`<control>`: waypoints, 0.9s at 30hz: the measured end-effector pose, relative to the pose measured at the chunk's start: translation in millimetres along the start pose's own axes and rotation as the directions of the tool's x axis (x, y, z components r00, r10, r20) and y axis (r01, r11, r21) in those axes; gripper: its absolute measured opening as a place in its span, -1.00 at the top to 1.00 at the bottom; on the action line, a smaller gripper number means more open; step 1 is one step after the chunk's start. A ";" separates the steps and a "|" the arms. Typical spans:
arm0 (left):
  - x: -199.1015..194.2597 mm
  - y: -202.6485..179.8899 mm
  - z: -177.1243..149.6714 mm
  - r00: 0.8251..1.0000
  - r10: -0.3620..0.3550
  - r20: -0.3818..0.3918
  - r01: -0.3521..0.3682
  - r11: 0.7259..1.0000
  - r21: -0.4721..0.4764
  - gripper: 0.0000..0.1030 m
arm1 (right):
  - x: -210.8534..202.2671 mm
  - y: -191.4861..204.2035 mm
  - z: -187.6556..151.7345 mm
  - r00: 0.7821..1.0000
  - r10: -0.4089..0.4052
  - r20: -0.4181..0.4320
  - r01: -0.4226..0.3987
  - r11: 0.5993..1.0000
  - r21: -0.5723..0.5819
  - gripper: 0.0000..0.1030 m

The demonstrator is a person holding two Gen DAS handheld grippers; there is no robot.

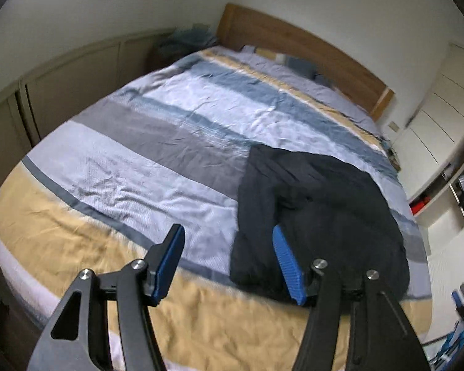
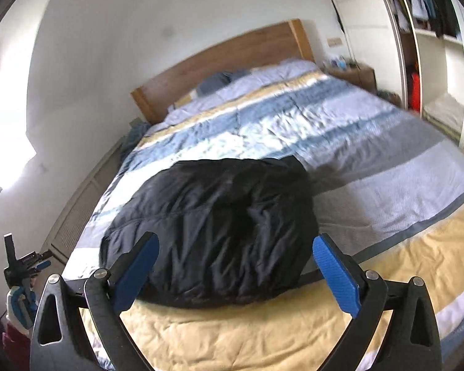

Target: Fold large clothes

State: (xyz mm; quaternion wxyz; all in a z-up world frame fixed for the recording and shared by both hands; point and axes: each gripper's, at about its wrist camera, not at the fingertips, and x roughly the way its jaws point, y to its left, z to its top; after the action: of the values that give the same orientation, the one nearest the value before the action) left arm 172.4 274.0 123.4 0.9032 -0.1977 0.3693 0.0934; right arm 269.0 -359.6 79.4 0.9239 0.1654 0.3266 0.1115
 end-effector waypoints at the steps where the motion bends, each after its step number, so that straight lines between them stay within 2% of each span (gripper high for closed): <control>1: -12.4 -7.6 -9.5 1.000 -0.004 0.021 0.004 1.000 0.009 -0.12 | -8.2 7.8 -5.0 1.000 0.002 0.009 -0.002 1.000 -0.013 -0.96; 3: -36.5 -24.5 -29.4 0.998 -0.026 0.050 0.025 0.999 0.021 -0.17 | -25.2 22.1 -15.5 1.000 0.003 0.025 -0.002 0.999 -0.032 -0.98; 5: -52.6 -39.3 -49.3 0.996 -0.036 0.080 0.033 0.998 0.045 -0.36 | -37.0 35.1 -27.5 0.999 0.000 0.039 0.002 0.998 -0.057 -0.98; 9: -78.2 -83.3 -95.3 0.991 0.009 0.131 -0.032 0.985 0.171 -0.36 | -54.3 63.2 -56.7 0.998 -0.031 0.056 0.038 0.991 -0.125 -0.99; 14: -106.8 -122.3 -135.0 0.979 0.041 0.199 -0.090 0.966 0.243 -0.36 | -68.2 88.5 -86.6 0.996 -0.051 0.079 0.065 0.980 -0.186 -0.99; 19: -119.7 -138.2 -163.2 0.970 0.061 0.234 -0.117 0.965 0.235 -0.36 | -79.0 107.3 -110.7 0.992 -0.075 0.100 0.097 0.965 -0.243 -0.99; 23: -126.0 -148.9 -178.7 0.951 0.122 0.284 -0.193 0.953 0.236 -0.36 | -85.8 115.5 -124.2 0.989 -0.092 0.119 0.121 0.958 -0.261 -0.99; 27: -130.4 -157.3 -189.0 0.935 0.148 0.322 -0.236 0.938 0.254 -0.36 | -90.8 120.8 -133.7 0.983 -0.113 0.144 0.150 0.947 -0.283 -0.99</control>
State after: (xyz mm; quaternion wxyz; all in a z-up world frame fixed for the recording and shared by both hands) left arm 10.3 48.3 137.9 0.9539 -0.0101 0.2564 0.1558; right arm 102.5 -245.8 78.7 0.9623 0.0115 0.2579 0.0861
